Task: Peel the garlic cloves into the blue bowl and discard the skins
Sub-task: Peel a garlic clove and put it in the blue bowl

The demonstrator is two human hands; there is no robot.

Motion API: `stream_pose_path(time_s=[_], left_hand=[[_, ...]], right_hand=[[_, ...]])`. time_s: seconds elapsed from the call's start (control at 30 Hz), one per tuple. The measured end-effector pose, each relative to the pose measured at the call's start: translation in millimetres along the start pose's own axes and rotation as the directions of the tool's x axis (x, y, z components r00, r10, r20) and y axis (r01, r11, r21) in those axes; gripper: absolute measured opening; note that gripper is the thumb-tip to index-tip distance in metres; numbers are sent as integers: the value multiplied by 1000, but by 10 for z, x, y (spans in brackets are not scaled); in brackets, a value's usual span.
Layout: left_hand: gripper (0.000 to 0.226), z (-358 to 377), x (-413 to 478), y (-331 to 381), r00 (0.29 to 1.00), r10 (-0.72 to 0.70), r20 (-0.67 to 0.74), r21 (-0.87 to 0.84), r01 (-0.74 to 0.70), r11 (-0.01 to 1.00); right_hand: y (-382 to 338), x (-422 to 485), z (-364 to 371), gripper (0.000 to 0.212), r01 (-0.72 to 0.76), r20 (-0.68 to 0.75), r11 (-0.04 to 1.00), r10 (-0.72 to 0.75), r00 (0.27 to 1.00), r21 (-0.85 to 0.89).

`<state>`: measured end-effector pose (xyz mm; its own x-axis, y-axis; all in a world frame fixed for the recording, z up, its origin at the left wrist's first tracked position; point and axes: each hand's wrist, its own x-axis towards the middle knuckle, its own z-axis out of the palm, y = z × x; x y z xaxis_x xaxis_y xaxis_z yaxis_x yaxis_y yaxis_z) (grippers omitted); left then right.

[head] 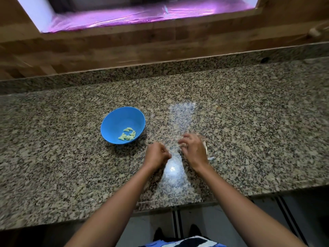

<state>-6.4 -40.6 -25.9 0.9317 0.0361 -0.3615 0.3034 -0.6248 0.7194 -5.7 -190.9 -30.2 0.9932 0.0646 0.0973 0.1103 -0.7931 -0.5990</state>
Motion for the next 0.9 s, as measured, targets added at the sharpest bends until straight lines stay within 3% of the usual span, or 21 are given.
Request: stream_pose_path(time_s=[0.03, 0.07, 0.1, 0.17, 0.37, 0.53, 0.7, 0.9], left_hand=[[12, -61, -27, -19, 994, -80, 74, -276, 97, 956], [14, -129, -62, -23, 979, -127, 161, -496, 192, 847], [15, -176, -77, -25, 967, -135, 214, -603, 239, 761], [16, -235, -102, -20, 966, -86, 244, -651, 229, 724], [14, -329, -94, -43, 989, 75, 131, -451, -9, 893], [13, -379, -64, -11, 976, 204, 73, -243, -181, 953], [6, -345, -47, -5, 944, 330, 30, 36, -331, 943], [8, -297, -50, -76, 896, 439, 66, 91, -444, 891]], right_hand=[[-26, -10, 4, 27, 4, 93, 993, -15, 996, 116], [-65, -17, 6, 33, -24, 197, 971, -24, 980, 237], [-96, -19, 15, 37, -65, 292, 946, -32, 956, 318], [-135, -19, 41, 35, -108, 369, 928, -34, 929, 356], [-102, 64, 36, 21, -319, 502, 823, 48, 863, 469], [-141, 149, -37, 14, -337, 567, 779, -29, 823, 529], [-63, 153, -40, 11, -368, 588, 757, -26, 809, 540], [-20, 164, -109, 20, -473, 684, 684, -54, 727, 556]])
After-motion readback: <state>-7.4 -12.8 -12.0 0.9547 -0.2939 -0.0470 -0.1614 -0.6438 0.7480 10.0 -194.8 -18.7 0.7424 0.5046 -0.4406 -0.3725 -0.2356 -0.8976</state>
